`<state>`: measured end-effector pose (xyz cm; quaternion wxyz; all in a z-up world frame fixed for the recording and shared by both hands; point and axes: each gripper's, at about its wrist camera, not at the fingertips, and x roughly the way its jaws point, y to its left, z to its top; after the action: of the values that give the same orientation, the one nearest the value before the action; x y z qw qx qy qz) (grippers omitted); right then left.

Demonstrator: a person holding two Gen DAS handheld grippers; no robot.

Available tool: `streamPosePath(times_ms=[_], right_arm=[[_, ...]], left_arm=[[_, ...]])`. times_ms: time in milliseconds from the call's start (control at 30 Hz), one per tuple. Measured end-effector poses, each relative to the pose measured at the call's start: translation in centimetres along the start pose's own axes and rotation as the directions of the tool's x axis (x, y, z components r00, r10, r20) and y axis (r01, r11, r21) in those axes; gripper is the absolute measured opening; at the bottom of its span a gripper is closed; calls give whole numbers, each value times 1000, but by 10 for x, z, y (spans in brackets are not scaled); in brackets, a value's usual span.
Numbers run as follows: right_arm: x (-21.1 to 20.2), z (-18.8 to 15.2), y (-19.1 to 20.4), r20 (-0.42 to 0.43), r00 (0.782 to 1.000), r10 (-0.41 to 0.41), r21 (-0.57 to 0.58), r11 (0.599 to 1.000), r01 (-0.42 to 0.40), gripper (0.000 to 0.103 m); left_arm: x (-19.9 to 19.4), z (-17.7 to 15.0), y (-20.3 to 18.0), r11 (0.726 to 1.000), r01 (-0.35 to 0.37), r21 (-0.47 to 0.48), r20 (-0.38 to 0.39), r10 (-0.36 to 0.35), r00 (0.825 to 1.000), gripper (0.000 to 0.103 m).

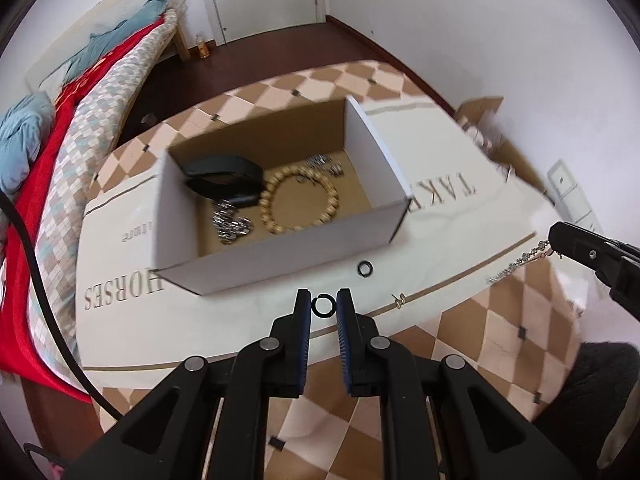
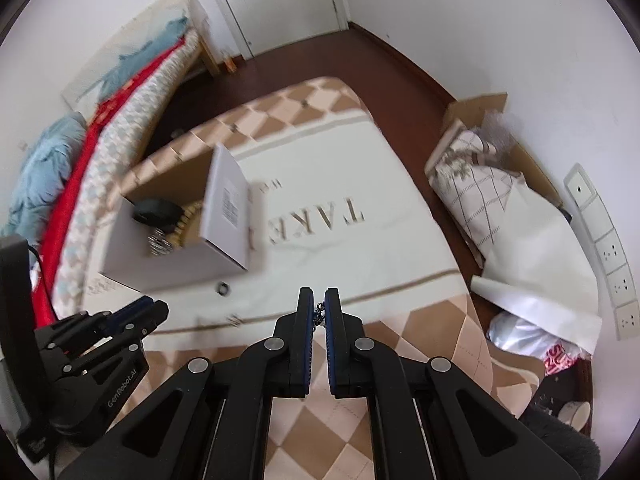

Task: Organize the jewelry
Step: 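Grasp a small black ring with the left tool while the right tool lifts the chain, then lower the ring and chain into the cardboard box and open both tools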

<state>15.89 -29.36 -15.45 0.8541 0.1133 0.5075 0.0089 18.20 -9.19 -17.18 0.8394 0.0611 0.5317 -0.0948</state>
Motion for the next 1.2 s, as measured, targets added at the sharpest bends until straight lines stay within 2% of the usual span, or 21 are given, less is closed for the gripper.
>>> streamPosePath(times_ms=[200, 333, 567, 700, 867, 1133, 1200], right_arm=[[-32, 15, 12, 51, 997, 52, -38, 998, -50, 6], [-54, 29, 30, 73, 991, 115, -68, 992, -110, 6], [-68, 64, 76, 83, 972, 221, -145, 967, -208, 6], [-55, 85, 103, 54, 966, 254, -183, 953, -240, 6], [-22, 102, 126, -16, 964, 267, -202, 943, -265, 6], [42, 104, 141, -160, 951, 265, -191, 937, -293, 6], [57, 104, 140, -204, 941, 271, -171, 936, -307, 6]], left_arm=[[-41, 10, 31, 998, 16, -58, 54, -13, 998, 10], [-68, 21, 48, 997, 26, -80, 96, -18, 995, 10], [-95, 59, 81, 992, 48, -116, 157, -30, 987, 10], [-86, 77, 100, 989, 54, -141, 146, -33, 989, 10], [-58, 88, 117, 984, 68, -166, 89, -53, 995, 10], [-12, 92, 126, 970, 124, -210, -7, -128, 992, 10], [-5, 93, 125, 967, 136, -216, -23, -144, 989, 10]])
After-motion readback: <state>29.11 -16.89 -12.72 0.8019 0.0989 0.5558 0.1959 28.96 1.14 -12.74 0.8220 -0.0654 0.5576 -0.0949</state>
